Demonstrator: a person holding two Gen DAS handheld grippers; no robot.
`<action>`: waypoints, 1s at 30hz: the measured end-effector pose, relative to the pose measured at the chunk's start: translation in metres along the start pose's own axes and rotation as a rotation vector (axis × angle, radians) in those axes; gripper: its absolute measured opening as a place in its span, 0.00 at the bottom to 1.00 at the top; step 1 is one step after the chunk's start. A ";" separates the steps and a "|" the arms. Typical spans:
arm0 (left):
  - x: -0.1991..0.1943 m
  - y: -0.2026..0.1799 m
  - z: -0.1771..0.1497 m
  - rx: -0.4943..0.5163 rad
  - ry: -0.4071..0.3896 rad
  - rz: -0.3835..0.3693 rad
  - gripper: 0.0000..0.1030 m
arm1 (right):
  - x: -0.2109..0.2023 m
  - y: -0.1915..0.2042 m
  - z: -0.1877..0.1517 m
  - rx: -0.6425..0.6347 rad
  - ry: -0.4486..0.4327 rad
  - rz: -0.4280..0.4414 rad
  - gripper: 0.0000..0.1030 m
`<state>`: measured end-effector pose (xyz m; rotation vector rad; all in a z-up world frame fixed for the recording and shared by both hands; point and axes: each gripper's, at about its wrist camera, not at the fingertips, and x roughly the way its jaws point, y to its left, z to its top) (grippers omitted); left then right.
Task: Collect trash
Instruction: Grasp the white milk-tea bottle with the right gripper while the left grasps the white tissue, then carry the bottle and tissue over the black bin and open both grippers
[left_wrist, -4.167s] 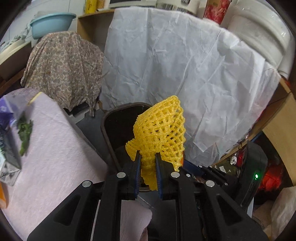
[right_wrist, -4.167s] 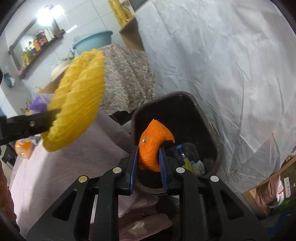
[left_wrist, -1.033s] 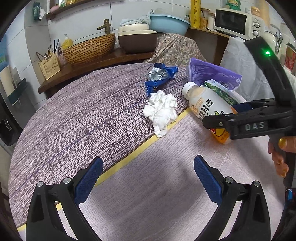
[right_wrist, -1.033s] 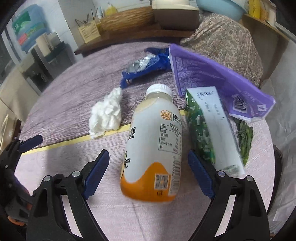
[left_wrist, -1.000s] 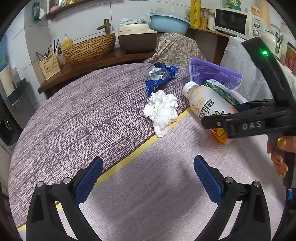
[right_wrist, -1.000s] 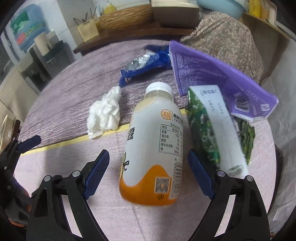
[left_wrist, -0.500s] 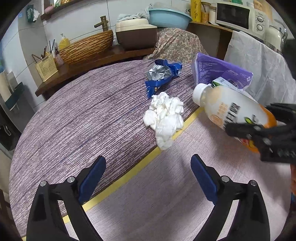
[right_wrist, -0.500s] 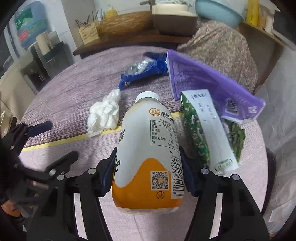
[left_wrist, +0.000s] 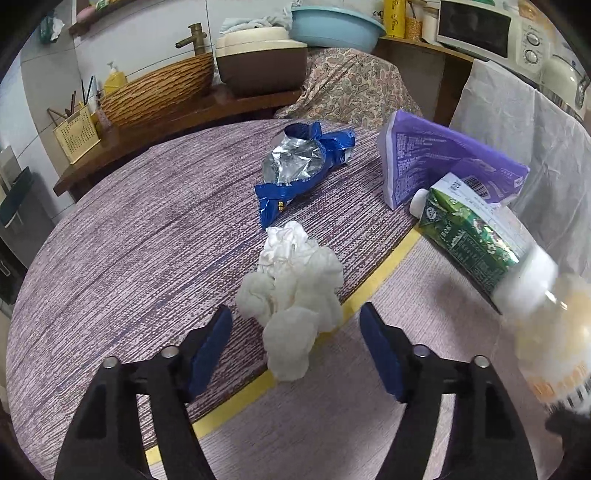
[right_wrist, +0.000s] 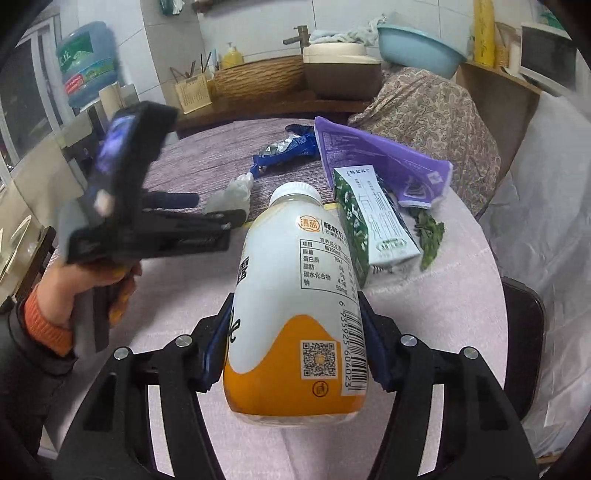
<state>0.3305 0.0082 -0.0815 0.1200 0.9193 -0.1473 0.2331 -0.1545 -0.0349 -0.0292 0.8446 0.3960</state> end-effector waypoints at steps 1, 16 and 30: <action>0.003 0.000 0.000 -0.009 0.013 0.001 0.56 | -0.004 -0.001 -0.004 0.002 -0.012 0.005 0.60; -0.009 0.005 -0.015 -0.056 0.002 -0.033 0.31 | -0.030 0.000 -0.038 0.034 -0.097 0.076 0.60; -0.073 -0.021 -0.054 -0.010 -0.098 -0.128 0.31 | -0.045 -0.011 -0.067 0.090 -0.116 0.107 0.60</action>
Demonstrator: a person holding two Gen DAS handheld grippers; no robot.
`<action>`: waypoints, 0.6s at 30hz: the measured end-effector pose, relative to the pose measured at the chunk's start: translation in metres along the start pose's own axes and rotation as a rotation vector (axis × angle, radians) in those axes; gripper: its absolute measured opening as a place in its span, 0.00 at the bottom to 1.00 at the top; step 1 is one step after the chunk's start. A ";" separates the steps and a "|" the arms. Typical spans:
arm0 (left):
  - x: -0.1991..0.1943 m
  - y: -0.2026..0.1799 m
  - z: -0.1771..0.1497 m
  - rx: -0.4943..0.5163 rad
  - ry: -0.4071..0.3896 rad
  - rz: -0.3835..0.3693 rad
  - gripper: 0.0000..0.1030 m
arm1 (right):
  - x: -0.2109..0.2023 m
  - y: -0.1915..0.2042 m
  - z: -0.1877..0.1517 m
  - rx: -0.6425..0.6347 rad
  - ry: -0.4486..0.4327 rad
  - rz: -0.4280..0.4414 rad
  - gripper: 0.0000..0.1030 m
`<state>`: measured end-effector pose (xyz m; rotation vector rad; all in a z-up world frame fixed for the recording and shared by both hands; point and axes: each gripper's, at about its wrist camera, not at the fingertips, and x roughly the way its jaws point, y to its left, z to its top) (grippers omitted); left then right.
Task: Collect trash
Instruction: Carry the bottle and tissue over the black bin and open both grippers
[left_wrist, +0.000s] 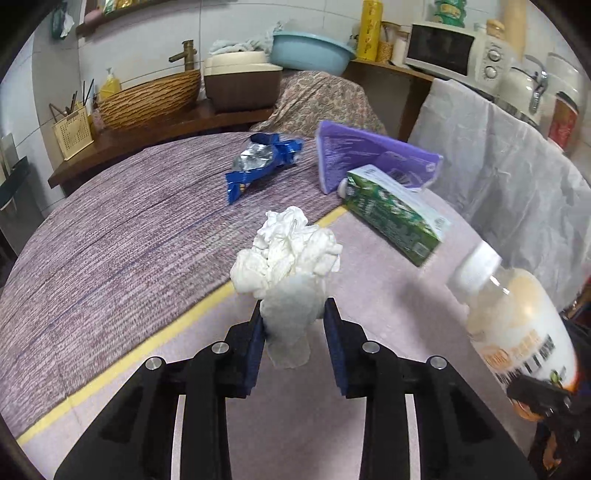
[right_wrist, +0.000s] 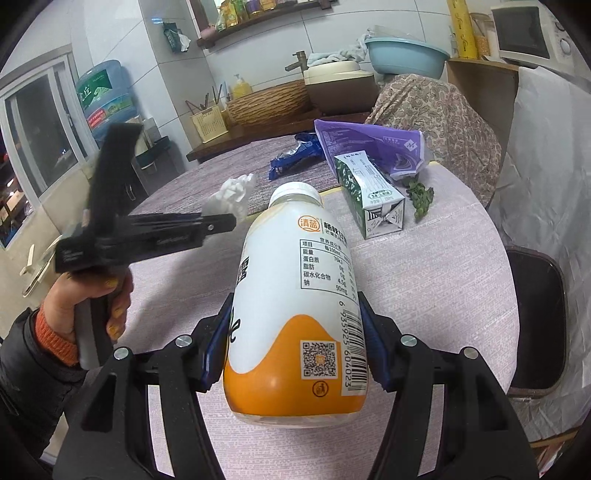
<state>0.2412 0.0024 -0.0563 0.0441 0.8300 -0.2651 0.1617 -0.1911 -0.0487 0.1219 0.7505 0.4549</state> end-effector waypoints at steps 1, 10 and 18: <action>-0.006 -0.004 -0.004 0.002 -0.006 -0.014 0.31 | -0.003 -0.002 -0.003 0.005 -0.006 -0.002 0.60; -0.032 -0.044 -0.023 0.045 -0.026 -0.101 0.30 | -0.031 -0.032 -0.025 0.066 -0.064 -0.032 0.60; -0.036 -0.103 -0.016 0.133 -0.045 -0.184 0.31 | -0.060 -0.081 -0.036 0.155 -0.119 -0.092 0.60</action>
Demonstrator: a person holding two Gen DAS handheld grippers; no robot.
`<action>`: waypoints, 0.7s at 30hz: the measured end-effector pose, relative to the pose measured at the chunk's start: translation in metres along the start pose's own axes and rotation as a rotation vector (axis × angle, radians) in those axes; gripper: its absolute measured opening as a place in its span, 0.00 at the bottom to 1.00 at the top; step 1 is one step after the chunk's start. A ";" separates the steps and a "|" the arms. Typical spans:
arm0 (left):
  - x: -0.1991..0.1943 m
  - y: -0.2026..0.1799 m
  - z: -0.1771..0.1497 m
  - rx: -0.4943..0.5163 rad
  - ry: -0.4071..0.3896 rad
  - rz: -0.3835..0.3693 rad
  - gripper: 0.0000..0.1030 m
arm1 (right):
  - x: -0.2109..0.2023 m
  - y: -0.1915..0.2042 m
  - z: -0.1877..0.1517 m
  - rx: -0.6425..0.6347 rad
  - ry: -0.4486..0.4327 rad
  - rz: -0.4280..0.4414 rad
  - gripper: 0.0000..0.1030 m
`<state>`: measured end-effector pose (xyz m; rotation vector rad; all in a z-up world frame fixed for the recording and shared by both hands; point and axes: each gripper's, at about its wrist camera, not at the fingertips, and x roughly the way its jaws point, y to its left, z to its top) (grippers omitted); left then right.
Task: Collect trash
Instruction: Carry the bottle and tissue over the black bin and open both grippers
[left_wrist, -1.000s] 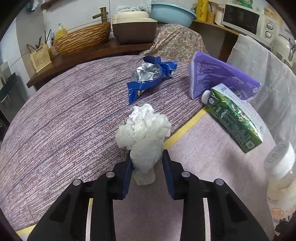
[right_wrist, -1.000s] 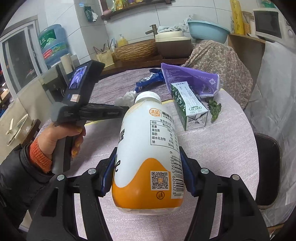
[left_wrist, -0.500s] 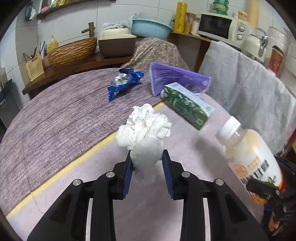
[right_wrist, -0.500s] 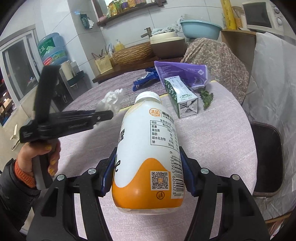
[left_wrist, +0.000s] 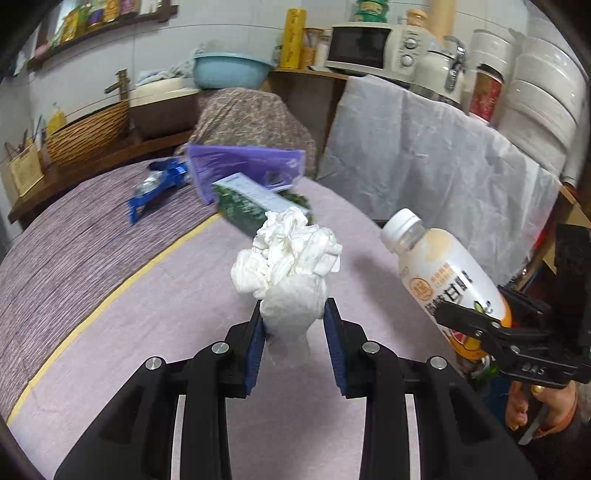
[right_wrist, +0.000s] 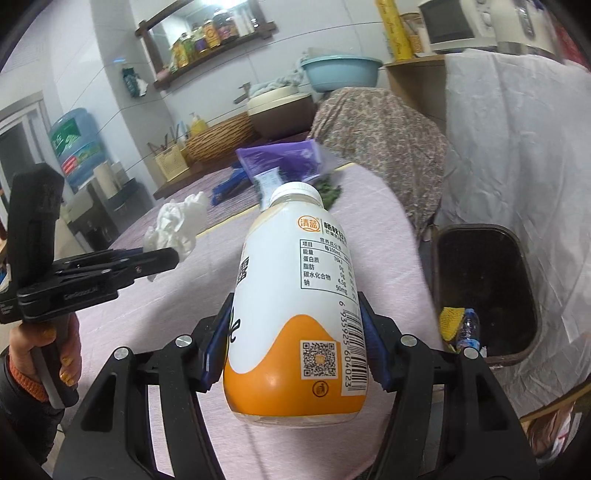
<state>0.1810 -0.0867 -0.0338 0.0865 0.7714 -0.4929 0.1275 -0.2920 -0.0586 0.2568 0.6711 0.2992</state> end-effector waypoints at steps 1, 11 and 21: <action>0.003 -0.008 0.003 0.009 -0.002 -0.012 0.31 | -0.002 -0.005 0.000 0.009 -0.006 -0.008 0.60; 0.041 -0.071 0.036 0.082 -0.002 -0.090 0.31 | -0.018 -0.079 0.007 0.113 -0.060 -0.117 0.60; 0.093 -0.122 0.069 0.105 0.047 -0.134 0.31 | -0.018 -0.151 0.008 0.221 -0.088 -0.216 0.60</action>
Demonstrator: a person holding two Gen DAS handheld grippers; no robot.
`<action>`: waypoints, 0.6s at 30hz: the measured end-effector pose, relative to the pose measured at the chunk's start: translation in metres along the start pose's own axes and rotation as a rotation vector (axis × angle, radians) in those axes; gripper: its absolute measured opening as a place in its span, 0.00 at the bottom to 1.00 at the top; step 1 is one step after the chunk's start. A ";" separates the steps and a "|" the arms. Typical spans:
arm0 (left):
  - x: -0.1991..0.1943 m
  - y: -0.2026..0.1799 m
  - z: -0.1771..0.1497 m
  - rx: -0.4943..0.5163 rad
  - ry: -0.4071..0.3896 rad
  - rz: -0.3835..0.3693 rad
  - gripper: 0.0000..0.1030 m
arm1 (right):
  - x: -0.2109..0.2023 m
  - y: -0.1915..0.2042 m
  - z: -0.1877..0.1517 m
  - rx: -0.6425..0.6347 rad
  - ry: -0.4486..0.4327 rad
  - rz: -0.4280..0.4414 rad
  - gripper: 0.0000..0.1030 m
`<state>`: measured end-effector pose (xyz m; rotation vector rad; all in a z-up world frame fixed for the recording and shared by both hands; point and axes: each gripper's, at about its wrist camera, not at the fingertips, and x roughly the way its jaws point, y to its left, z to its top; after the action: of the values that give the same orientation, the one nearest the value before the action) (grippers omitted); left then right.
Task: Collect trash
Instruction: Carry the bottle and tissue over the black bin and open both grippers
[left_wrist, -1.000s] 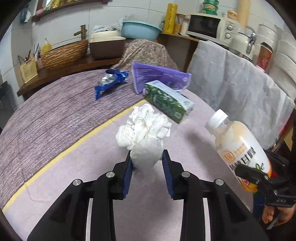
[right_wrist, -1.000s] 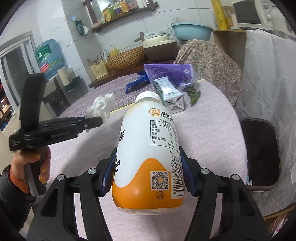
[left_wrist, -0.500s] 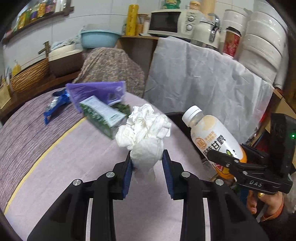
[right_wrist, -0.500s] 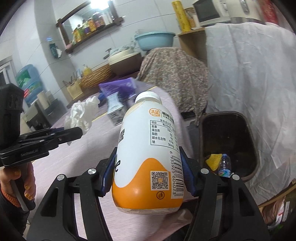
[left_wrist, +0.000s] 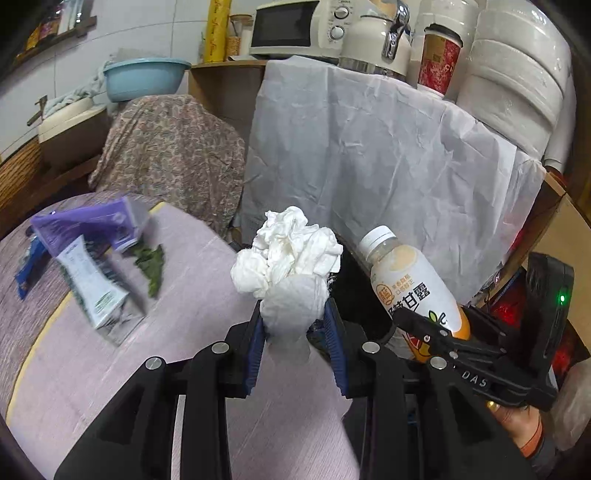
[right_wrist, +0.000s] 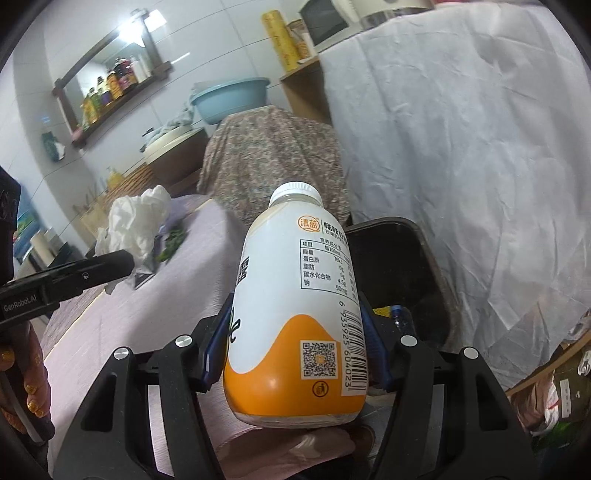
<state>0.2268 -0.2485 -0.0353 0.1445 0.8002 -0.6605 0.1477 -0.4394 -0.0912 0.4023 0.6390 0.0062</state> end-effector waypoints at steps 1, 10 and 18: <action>0.005 -0.004 0.003 0.002 0.006 0.000 0.31 | 0.002 -0.006 0.001 0.004 0.000 -0.011 0.60; 0.082 -0.030 0.026 0.009 0.126 -0.020 0.31 | 0.016 -0.050 0.006 0.075 0.011 -0.080 0.60; 0.133 -0.049 0.031 0.018 0.233 -0.029 0.47 | 0.028 -0.078 -0.001 0.121 0.029 -0.120 0.60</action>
<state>0.2850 -0.3640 -0.1015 0.2294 1.0220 -0.6865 0.1608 -0.5075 -0.1371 0.4805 0.6938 -0.1419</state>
